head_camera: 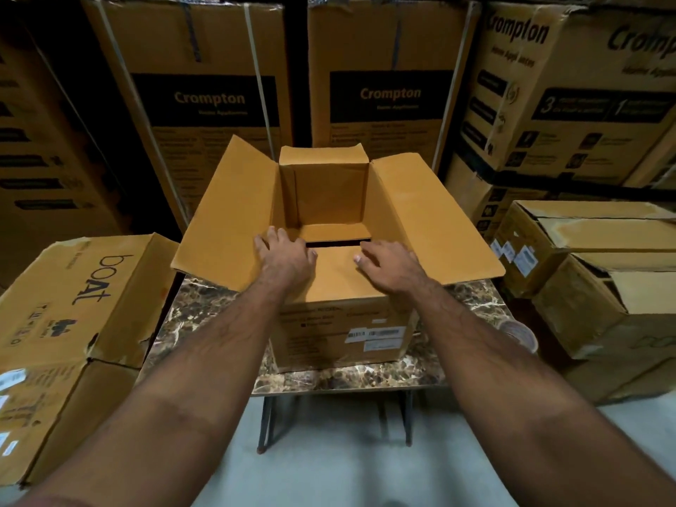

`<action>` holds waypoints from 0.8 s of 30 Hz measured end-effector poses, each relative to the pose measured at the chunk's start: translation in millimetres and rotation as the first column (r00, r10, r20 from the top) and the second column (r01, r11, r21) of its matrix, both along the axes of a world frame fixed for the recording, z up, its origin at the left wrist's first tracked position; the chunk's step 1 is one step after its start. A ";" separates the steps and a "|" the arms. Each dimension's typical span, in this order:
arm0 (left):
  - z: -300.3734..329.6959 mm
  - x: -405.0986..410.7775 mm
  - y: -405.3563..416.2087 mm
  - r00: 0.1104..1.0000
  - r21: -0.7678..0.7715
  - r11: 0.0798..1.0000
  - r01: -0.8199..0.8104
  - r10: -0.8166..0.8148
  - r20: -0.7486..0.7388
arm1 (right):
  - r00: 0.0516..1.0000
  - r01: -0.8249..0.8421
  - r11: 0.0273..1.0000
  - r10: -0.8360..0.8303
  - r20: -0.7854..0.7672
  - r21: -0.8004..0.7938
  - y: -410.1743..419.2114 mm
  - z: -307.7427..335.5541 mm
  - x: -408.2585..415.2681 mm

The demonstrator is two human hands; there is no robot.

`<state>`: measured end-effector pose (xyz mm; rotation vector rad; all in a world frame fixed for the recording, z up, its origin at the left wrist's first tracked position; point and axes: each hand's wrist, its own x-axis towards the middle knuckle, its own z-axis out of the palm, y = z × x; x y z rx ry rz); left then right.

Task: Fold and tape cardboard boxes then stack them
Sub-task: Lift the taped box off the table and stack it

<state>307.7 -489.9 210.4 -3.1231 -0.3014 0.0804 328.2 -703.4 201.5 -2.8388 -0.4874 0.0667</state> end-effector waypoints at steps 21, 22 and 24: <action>-18.2 273.6 12.2 0.997 -0.158 0.987 0.035 -0.025 0.068 | 0.995 0.077 0.996 -0.073 -0.072 0.051 46.1 12.0 330.0; -19.6 285.7 12.4 0.995 -0.157 0.986 0.048 -0.035 0.089 | 0.993 0.095 0.993 -0.090 -0.073 0.072 50.0 12.6 347.4; -23.7 307.5 14.0 0.992 -0.173 0.984 0.049 -0.028 0.122 | 0.984 0.163 0.982 -0.154 -0.086 0.100 57.4 12.6 379.6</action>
